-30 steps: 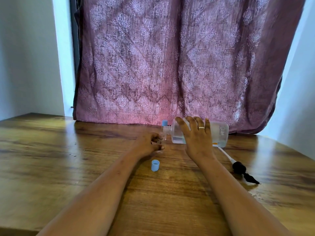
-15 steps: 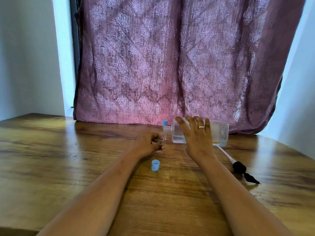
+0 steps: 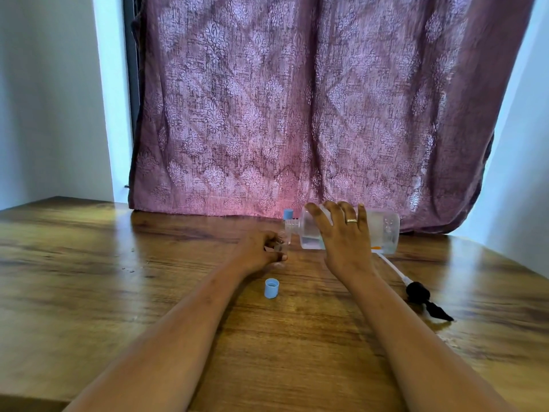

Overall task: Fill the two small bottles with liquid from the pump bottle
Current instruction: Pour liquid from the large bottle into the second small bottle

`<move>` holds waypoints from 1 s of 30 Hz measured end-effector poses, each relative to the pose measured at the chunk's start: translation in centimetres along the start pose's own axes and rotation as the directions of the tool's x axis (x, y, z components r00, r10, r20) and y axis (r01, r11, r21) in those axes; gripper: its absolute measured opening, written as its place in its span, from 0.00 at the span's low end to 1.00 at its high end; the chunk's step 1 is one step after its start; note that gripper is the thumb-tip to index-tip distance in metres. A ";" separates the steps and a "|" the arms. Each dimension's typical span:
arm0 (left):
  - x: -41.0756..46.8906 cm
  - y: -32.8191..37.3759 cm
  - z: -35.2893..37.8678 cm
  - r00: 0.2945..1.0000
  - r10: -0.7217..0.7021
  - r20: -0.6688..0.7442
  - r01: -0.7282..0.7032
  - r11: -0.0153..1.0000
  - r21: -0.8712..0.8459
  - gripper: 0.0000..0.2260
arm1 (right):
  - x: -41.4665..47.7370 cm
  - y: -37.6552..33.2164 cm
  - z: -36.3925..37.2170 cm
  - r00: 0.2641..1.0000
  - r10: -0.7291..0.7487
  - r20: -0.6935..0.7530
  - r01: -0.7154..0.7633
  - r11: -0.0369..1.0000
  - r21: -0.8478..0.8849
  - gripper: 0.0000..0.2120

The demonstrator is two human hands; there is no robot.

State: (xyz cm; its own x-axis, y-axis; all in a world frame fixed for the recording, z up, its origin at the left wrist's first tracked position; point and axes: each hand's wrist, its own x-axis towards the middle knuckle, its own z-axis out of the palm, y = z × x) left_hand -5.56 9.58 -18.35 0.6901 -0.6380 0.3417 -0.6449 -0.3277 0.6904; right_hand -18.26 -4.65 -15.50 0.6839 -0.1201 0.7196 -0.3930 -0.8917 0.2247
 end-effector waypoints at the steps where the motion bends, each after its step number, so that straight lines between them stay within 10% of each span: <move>1: 0.0 0.0 0.0 1.000 0.001 0.000 -0.001 1.000 0.001 0.19 | 0.0 0.0 0.0 1.000 0.001 0.001 -0.001 1.000 -0.001 0.45; 30: -0.2 0.2 0.0 1.000 -0.029 0.012 0.029 0.999 0.039 0.18 | 0.4 0.1 -0.7 0.999 -0.014 0.030 0.013 0.999 0.031 0.42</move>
State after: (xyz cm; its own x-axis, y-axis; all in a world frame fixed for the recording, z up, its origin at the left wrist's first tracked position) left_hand -5.82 9.62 -18.22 0.7047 -0.6363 0.3139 -0.6370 -0.3727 0.6748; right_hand -18.45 -4.48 -14.78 0.7075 -0.1208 0.6963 -0.3648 -0.9062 0.2136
